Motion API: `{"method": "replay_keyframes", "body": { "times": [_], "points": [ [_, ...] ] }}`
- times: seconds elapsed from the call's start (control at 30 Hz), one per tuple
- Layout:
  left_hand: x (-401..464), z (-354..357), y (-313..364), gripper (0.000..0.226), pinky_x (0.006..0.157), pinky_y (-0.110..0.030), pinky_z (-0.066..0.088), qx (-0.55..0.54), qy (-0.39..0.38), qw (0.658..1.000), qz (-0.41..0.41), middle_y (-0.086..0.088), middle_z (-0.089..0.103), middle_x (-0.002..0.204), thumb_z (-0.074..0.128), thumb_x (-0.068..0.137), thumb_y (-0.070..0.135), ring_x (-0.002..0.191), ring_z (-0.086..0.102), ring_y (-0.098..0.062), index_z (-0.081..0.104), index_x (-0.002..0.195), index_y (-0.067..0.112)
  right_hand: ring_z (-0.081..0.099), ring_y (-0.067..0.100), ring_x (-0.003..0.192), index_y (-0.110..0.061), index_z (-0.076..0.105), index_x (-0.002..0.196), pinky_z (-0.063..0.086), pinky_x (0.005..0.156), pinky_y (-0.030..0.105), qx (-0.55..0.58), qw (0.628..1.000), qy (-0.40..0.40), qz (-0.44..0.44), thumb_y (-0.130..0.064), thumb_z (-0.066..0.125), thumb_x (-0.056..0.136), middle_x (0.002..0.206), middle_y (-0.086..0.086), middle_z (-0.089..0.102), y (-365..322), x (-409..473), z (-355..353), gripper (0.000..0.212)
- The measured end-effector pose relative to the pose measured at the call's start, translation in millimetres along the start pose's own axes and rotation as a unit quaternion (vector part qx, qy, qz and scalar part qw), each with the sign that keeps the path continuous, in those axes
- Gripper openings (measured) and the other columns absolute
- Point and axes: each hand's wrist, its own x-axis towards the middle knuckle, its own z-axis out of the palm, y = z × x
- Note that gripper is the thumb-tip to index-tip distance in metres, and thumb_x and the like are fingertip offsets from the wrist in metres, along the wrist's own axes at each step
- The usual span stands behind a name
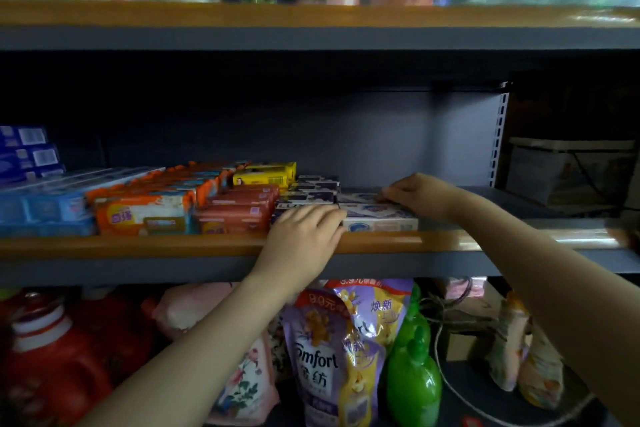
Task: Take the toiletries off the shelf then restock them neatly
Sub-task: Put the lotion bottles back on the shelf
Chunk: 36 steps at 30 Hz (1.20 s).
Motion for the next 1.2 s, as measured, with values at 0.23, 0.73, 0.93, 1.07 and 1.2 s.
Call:
{"method": "replay_keyframes", "body": {
  "times": [0.23,0.73,0.93,1.07,1.2],
  "points": [
    [-20.4,2.6,21.7,0.039,0.1,-0.041,0.037,0.043,0.074,0.994,0.061,-0.011,0.059,0.124,0.056,0.082,0.008,0.121,0.044,-0.027,0.057,0.121,0.008,0.058,0.028,0.08,-0.008,0.066,0.095,0.046,0.07,0.036,-0.014,0.936,0.301,-0.179,-0.025,0.045,0.087,0.086,0.009,0.06,-6.0,-80.5,27.5,0.028],
    [-174.5,89.8,187.2,0.057,0.107,-0.026,0.026,-0.442,-0.362,0.784,-0.243,-0.011,0.038,0.143,0.051,0.094,0.016,0.131,0.036,-0.018,0.025,0.144,0.006,0.058,-0.006,0.084,-0.023,0.06,0.098,0.044,0.073,0.006,0.176,0.984,-0.031,0.008,-0.01,0.057,0.09,0.093,-0.009,0.062,108.4,-263.3,124.6,0.016],
    [-161.3,105.9,202.4,0.029,0.088,-0.01,0.042,-0.618,-0.347,0.619,-0.34,0.009,0.059,0.12,0.052,0.093,0.015,0.112,0.053,-0.002,0.053,0.119,0.026,0.057,0.0,0.085,-0.014,0.062,0.106,0.047,0.079,0.015,0.231,0.971,-0.008,0.07,-0.008,0.053,0.092,0.091,-0.017,0.058,108.9,-261.8,124.5,0.018],
    [-150.3,109.2,205.0,0.024,0.083,-0.016,0.046,-0.644,-0.344,0.601,-0.326,0.011,0.065,0.109,0.055,0.09,0.014,0.103,0.059,-0.001,0.058,0.109,0.029,0.059,0.007,0.093,-0.014,0.063,0.109,0.048,0.085,0.022,0.225,0.971,-0.025,0.073,-0.009,0.054,0.092,0.099,-0.007,0.062,111.1,-263.7,116.2,0.02],
    [-149.5,112.2,201.2,0.029,0.088,-0.02,0.046,-0.606,-0.357,0.649,-0.29,0.01,0.063,0.111,0.061,0.087,0.015,0.103,0.058,-0.002,0.055,0.111,0.03,0.058,0.002,0.089,-0.022,0.06,0.102,0.049,0.081,0.021,0.238,0.967,-0.031,0.084,-0.009,0.053,0.092,0.094,-0.012,0.06,117.0,-265.0,118.0,0.018]
  ]
}}
